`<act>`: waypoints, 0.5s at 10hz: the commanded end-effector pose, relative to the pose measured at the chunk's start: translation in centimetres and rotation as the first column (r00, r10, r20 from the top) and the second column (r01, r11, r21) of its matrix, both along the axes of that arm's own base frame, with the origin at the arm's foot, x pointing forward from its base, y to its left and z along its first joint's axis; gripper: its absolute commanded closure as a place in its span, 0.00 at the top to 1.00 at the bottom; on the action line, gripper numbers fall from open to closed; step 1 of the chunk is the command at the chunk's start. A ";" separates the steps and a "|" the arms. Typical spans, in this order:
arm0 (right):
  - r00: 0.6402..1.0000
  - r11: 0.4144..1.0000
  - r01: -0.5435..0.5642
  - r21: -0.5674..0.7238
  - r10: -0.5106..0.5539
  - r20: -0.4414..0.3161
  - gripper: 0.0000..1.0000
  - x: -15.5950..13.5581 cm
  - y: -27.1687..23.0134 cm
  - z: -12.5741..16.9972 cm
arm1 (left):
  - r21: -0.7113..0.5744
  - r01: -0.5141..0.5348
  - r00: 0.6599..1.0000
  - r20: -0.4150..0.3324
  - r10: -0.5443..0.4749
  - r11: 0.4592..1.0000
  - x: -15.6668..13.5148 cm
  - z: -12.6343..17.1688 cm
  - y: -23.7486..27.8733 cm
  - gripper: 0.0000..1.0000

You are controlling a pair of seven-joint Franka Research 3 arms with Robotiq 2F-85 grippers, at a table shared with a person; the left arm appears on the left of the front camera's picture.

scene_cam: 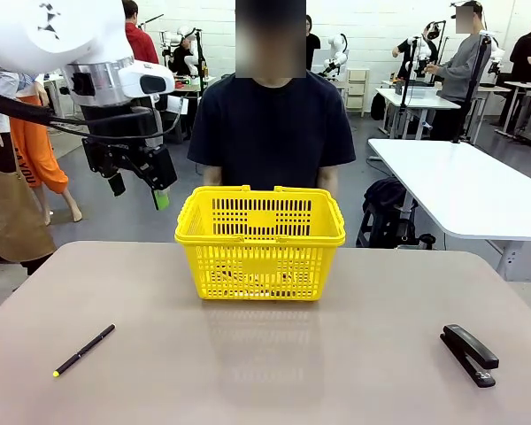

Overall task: Place the items the person wants into the basket.
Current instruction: Pick up the item the person points to and place it in the Market Basket.

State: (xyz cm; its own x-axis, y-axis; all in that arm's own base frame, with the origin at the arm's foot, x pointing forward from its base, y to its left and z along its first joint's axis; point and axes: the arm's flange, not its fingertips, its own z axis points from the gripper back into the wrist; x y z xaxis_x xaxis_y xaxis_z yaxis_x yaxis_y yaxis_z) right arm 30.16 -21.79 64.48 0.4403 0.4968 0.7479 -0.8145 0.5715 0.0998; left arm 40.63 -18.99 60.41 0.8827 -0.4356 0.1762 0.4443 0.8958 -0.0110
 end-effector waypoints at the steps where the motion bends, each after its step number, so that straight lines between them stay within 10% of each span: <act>1: 1.000 1.000 -0.008 0.009 0.008 0.010 1.00 0.0 0.0 0.1 | -0.273 0.179 0.967 -0.129 -0.220 0.945 -0.1 2.8 6.7 1.00; 5: 1.000 1.000 -0.008 0.009 0.008 0.010 1.00 0.0 0.0 0.1 | -0.637 0.417 0.869 0.069 -0.491 0.648 -0.9 7.3 22.0 1.00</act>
